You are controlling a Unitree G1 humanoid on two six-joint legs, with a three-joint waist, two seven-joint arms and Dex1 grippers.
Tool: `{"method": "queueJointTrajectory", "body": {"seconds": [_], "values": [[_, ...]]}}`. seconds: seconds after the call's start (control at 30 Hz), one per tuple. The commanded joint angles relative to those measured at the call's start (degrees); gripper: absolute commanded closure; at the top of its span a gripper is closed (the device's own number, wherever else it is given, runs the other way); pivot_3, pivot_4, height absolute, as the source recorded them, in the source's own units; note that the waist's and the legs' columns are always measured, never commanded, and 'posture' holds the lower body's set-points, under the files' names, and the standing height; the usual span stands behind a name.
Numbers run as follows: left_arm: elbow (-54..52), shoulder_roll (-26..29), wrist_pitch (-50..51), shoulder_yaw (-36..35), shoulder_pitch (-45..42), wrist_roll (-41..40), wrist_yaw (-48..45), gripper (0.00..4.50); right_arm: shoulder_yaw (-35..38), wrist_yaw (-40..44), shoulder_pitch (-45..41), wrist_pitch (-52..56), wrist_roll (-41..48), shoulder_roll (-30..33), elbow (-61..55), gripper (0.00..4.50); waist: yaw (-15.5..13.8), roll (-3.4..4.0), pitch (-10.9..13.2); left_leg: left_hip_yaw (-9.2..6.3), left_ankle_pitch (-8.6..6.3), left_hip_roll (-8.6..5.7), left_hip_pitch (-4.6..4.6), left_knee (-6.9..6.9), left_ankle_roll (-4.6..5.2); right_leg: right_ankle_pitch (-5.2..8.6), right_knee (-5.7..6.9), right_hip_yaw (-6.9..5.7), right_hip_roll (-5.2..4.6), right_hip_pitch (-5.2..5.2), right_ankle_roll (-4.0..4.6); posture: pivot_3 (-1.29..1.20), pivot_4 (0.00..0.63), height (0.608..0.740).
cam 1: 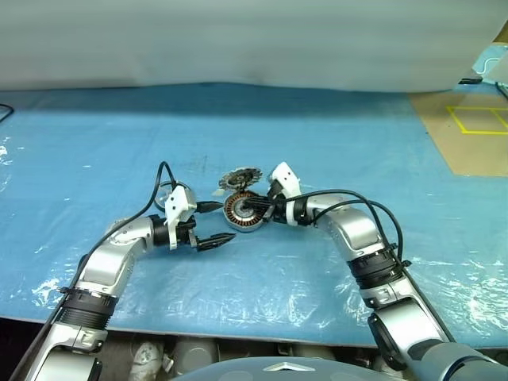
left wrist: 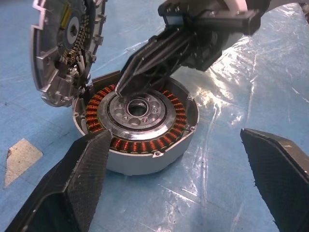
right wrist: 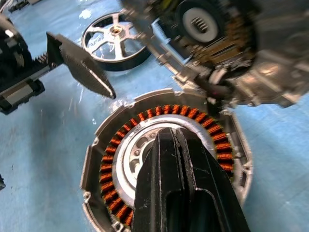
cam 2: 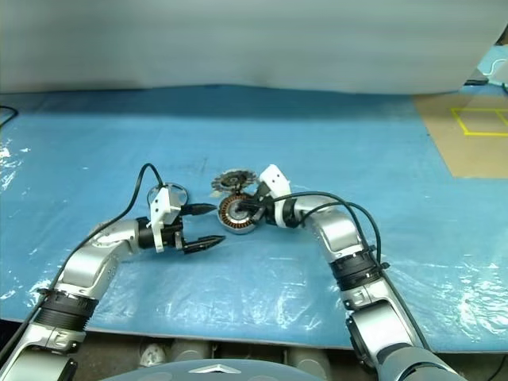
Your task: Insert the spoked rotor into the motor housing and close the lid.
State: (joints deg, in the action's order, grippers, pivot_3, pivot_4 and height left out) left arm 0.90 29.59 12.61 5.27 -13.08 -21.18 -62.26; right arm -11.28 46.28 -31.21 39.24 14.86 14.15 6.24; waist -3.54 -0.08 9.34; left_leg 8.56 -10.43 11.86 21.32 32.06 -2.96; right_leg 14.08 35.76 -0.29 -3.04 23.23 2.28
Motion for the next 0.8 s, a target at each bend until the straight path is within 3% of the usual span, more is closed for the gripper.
{"method": "queueJointTrajectory", "body": {"seconds": [0.03,0.4,0.57,0.8], "values": [[-1.8,0.3,0.1,-0.2,-0.6,-0.3,-0.1,0.00,0.2,-0.1,-1.4,0.5,0.9,0.3,-1.3,4.47,-0.1,0.00,0.0,0.00,0.00,0.00,0.00,-0.04,0.00,0.00,-0.02,-0.02,0.00,0.00,-0.01,0.00,0.150,0.740],[-1.5,0.2,0.0,-0.3,-0.6,-0.3,-0.2,0.00,-10.3,0.7,2.7,-8.9,-9.3,5.0,0.5,4.47,-0.2,0.00,0.0,0.00,-0.01,0.00,-0.18,-0.14,-0.01,0.12,-0.05,-0.07,-0.03,-0.14,0.18,0.00,0.150,0.740],[-1.5,0.2,-0.1,-0.3,-0.3,-0.2,-0.2,0.00,-15.8,-2.7,3.2,-18.0,-19.1,7.9,6.4,4.47,-0.2,-0.01,0.0,0.01,-0.01,-0.01,-0.37,-0.13,-0.01,0.13,-0.06,-0.01,-0.03,-0.31,0.19,0.00,0.150,0.740],[-1.5,0.0,-0.1,-0.1,-0.4,-0.2,-0.1,0.00,-11.5,0.6,3.1,-15.7,-13.6,6.1,3.2,4.47,-0.4,-0.02,0.0,0.03,-0.03,-0.02,-1.06,-0.12,0.02,0.16,-0.14,0.10,-0.12,-0.98,0.15,0.00,0.150,0.740]]}}
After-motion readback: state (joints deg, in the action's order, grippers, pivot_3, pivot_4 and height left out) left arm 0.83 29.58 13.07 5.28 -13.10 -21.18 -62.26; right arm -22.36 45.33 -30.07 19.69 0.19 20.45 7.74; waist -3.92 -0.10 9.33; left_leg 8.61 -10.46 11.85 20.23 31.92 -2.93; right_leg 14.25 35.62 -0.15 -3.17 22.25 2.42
